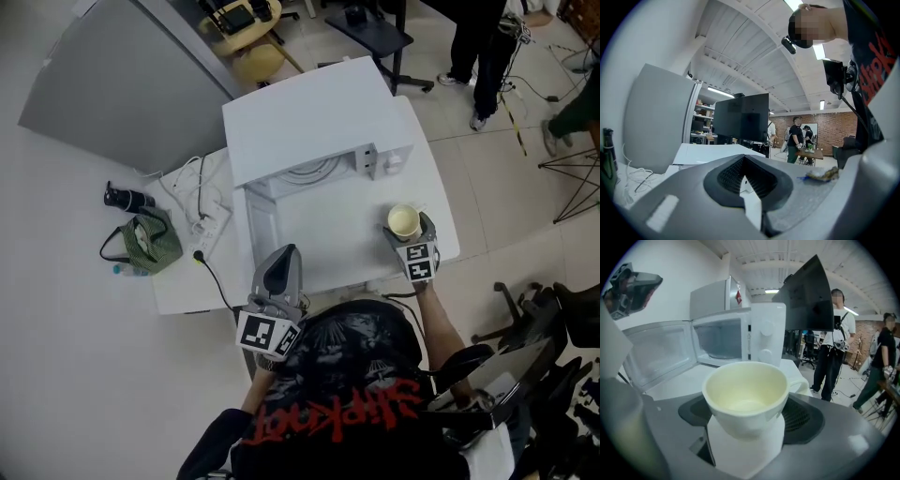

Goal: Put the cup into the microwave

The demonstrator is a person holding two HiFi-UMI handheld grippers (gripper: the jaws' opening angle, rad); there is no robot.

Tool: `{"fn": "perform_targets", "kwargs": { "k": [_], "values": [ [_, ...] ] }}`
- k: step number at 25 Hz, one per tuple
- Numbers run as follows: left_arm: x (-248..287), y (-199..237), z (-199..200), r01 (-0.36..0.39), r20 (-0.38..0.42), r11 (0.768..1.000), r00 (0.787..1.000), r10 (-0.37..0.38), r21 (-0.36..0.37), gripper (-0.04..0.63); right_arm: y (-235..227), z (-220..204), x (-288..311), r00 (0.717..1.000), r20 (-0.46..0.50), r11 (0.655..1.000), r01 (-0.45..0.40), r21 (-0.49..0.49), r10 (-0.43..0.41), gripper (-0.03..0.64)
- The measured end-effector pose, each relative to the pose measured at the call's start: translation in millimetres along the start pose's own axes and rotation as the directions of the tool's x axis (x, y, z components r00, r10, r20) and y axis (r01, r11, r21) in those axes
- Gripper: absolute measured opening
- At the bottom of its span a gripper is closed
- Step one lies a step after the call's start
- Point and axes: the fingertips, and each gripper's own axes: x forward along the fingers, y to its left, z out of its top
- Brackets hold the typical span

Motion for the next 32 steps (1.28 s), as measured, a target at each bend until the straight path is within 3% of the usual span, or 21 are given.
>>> {"fn": "perform_targets", "kwargs": {
  "k": [8, 14, 18, 21, 32],
  "values": [
    [-7.1, 5.6, -13.5, -0.006, 0.009, 0.999, 1.000, 0.006, -0.048, 0.005, 78.5, 81.5, -88.1, 0.982, 0.132, 0.979, -0.111, -0.169, 0.134, 0.446],
    [-24.6, 17.7, -26.3, -0.044, 0.014, 0.997, 0.999, 0.045, -0.069, 0.005, 146.1, 127.5, -88.7, 0.931, 0.181, 0.940, -0.282, -0.195, 0.317, 0.447],
    [-40.5, 29.3, -26.1, -0.107, 0.025, 0.991, 0.994, 0.109, -0.086, 0.005, 180.0, 143.0, -52.9, 0.902, 0.170, 0.907, -0.356, -0.225, 0.397, 0.446],
    [-50.7, 35.9, -26.9, -0.153, 0.026, 0.985, 0.987, 0.156, -0.086, 0.005, 191.4, 150.7, -12.4, 0.896, 0.147, 0.895, -0.381, -0.231, 0.419, 0.446],
    [-58.8, 44.9, -29.2, -0.269, 0.000, 0.960, 0.963, 0.270, -0.073, 0.005, 167.2, 158.6, 173.5, 0.944, 0.063, 0.931, -0.305, -0.199, 0.323, 0.448]
  ]
}}
